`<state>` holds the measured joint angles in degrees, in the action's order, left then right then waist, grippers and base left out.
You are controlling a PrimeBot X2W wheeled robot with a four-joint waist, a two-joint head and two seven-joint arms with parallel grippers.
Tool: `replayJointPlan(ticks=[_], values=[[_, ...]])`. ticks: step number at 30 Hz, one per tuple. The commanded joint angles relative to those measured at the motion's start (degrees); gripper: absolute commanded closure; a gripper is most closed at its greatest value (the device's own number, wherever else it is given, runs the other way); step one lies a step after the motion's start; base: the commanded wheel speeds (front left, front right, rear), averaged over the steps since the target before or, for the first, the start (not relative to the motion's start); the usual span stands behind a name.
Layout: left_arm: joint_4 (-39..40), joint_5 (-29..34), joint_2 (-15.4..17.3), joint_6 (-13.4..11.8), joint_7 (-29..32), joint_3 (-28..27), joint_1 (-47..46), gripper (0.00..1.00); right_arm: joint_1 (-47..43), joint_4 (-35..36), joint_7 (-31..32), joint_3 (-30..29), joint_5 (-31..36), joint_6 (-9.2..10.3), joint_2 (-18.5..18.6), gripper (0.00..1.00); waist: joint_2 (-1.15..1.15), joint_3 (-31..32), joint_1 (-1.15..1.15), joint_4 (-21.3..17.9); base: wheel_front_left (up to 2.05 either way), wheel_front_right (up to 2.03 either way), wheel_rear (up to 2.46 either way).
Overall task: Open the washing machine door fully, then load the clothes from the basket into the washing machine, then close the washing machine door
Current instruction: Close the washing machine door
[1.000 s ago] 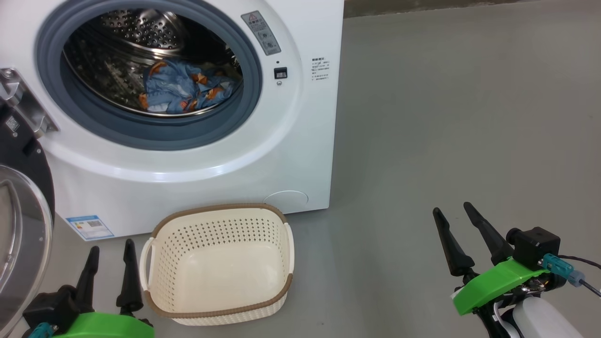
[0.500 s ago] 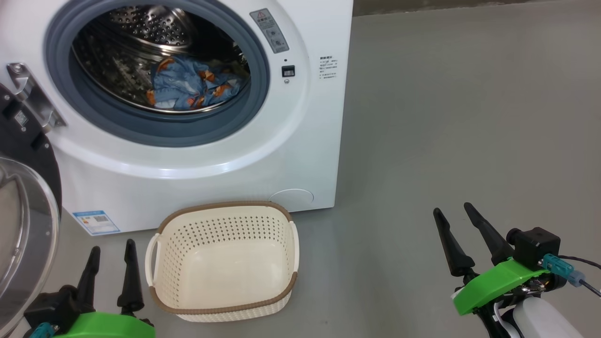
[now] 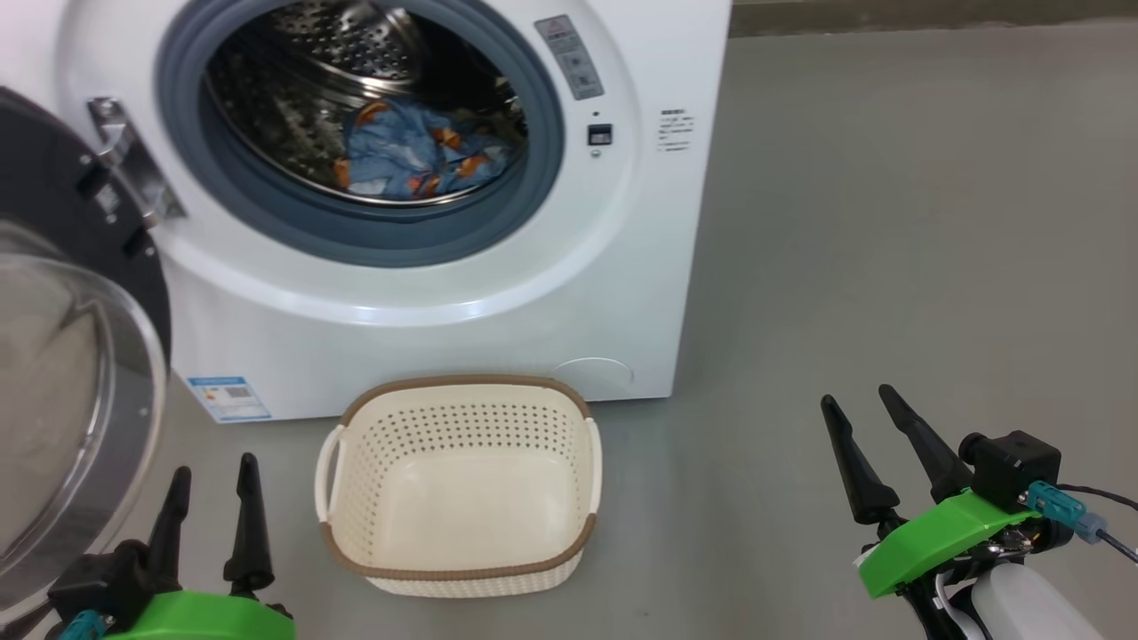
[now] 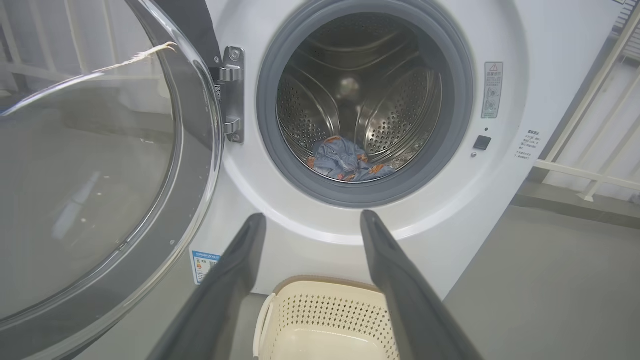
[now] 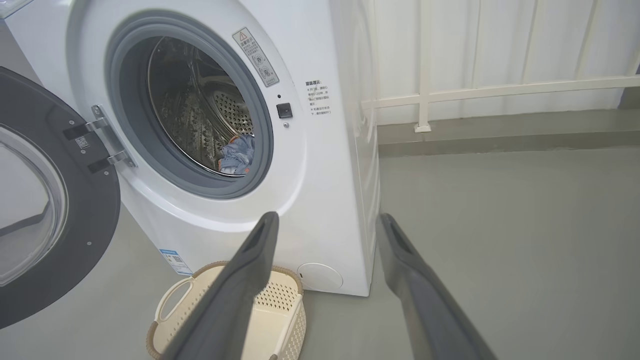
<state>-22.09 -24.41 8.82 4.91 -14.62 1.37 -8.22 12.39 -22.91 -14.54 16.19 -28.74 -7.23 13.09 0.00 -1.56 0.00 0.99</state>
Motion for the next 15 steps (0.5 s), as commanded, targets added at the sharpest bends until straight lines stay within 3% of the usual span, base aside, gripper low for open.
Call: replayJointPlan(ticks=[1, 15], values=[[1.0, 1.1, 1.2, -0.5, -0.4, -2.1, -1.4, 0.00, 0.6, 1.1, -0.5, 0.8, -0.6, -0.25, 0.6, 0.00, 0.00, 0.3, 0.00, 1.8, 0.00, 0.00, 0.00], [0.5, 2.0, 1.3, -1.5, -0.4, -1.8, -0.7, 0.00, 0.2, 0.5, -0.5, 2.0, -1.1, -0.25, 1.1, 0.00, 0.00, 1.7, 0.00, 10.8, 0.00, 0.00, 0.00]])
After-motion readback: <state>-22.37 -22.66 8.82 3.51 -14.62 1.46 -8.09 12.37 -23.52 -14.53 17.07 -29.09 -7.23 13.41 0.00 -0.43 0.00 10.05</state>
